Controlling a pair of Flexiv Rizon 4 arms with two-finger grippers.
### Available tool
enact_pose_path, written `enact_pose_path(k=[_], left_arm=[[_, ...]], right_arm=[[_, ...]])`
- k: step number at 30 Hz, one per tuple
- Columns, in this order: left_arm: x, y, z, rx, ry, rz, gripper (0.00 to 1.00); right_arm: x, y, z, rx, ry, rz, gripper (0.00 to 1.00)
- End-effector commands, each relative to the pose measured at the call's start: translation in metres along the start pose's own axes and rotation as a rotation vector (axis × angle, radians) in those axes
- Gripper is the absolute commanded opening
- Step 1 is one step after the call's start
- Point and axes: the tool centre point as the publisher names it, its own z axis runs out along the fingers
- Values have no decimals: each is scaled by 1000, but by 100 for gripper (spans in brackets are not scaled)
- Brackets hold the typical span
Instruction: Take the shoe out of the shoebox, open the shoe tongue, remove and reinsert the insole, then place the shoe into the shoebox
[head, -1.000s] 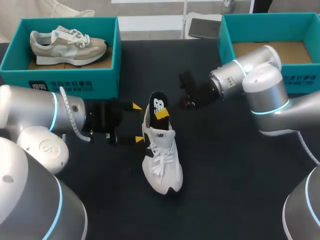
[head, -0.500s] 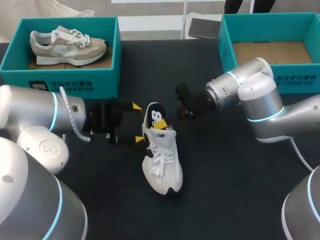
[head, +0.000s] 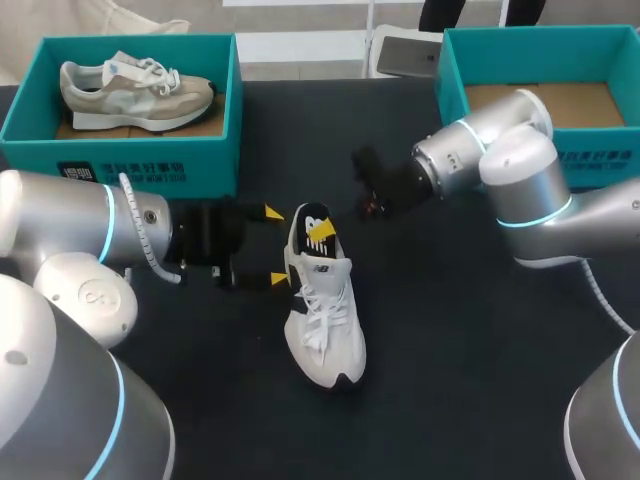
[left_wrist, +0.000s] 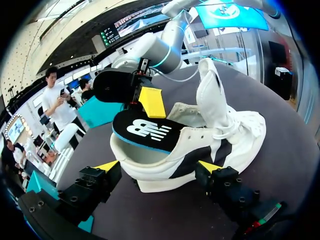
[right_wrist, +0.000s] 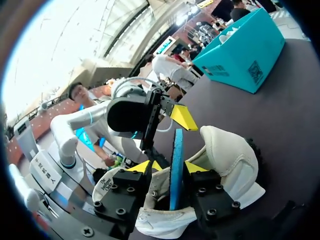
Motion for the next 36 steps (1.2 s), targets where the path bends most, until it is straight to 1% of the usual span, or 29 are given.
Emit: enact_pose_path(k=[1, 3, 4, 5, 6, 10, 14, 16, 18, 23, 24, 25, 26, 27, 31, 36], left_arm=[[0, -1, 1, -6, 1, 0, 100], [0, -1, 1, -6, 1, 0, 100], [0, -1, 1, -6, 1, 0, 100], [0, -1, 1, -6, 1, 0, 100], [0, -1, 1, -6, 1, 0, 100], [0, -1, 1, -6, 1, 0, 100], [0, -1, 1, -6, 1, 0, 100], [0, -1, 1, -6, 1, 0, 100], [0, -1, 1, -6, 1, 0, 100], [0, -1, 1, -6, 1, 0, 100], [0, -1, 1, -6, 1, 0, 100], [0, -1, 1, -6, 1, 0, 100], [0, -1, 1, -6, 1, 0, 100], [0, -1, 1, -6, 1, 0, 100], [0, -1, 1, -6, 1, 0, 100], [0, -1, 1, -6, 1, 0, 100]], right_arm=[[-4, 5, -2, 9, 2, -5, 36], [-7, 6, 0, 8, 25, -5, 28], [-9, 6, 2, 11, 29, -3, 10], [-9, 6, 3, 15, 31, -1, 4], [-10, 5, 5, 10, 44, 8, 0], [-8, -5, 11, 21, 62, 37, 0], [-7, -20, 15, 36, 83, 79, 0], [-4, -23, 19, 47, 87, 96, 0], [0, -23, 21, 40, 85, 101, 0], [0, -22, 20, 36, 78, 107, 0], [0, -21, 19, 34, 71, 103, 7], [1, -19, 18, 28, 64, 96, 23], [2, -17, 16, 31, 56, 92, 31], [3, -16, 15, 27, 49, 83, 34], [6, -11, 11, 27, 38, 74, 43], [10, -2, 9, 37, 27, 51, 45]])
